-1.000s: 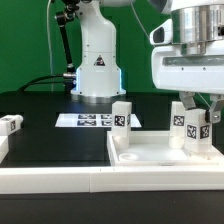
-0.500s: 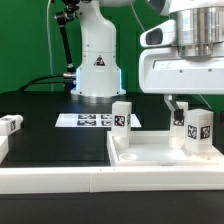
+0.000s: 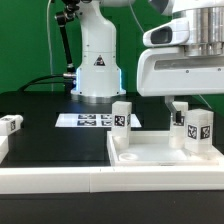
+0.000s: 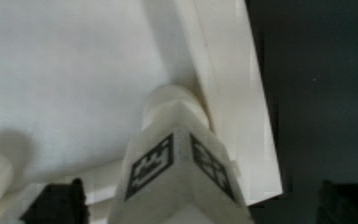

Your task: Assemble square table

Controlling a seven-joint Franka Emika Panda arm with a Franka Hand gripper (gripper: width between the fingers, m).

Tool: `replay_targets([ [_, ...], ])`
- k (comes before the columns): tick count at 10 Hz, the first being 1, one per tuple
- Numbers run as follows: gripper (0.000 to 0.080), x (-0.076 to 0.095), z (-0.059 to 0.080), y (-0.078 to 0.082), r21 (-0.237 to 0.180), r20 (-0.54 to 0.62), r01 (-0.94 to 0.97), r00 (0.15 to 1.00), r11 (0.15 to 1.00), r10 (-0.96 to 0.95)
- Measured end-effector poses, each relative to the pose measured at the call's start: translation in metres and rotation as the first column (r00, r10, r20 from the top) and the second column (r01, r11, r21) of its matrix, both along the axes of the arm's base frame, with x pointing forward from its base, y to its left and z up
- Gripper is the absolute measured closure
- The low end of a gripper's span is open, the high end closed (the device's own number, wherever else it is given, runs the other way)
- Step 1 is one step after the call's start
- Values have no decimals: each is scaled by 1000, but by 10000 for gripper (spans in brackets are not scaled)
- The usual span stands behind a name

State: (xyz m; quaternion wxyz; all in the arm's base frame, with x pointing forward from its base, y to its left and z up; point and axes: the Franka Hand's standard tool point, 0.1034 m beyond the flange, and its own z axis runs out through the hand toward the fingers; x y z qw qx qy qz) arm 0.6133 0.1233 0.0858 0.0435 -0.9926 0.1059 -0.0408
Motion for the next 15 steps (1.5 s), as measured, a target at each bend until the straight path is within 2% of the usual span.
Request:
replay_targets([
  [3, 151, 0, 0, 0, -25, 14, -182, 983, 983, 182],
  [8, 151, 1, 0, -4, -73, 21, -509, 859, 858, 511],
  [10, 429, 1, 0, -4, -73, 21, -505, 862, 860, 507],
  [11, 429, 1, 0, -4, -73, 21, -505, 862, 860, 507],
  [12, 511, 1, 0, -4, -73, 21, -505, 862, 860, 507],
  [15, 511, 1, 0, -4, -68, 26, -469, 882, 881, 471],
])
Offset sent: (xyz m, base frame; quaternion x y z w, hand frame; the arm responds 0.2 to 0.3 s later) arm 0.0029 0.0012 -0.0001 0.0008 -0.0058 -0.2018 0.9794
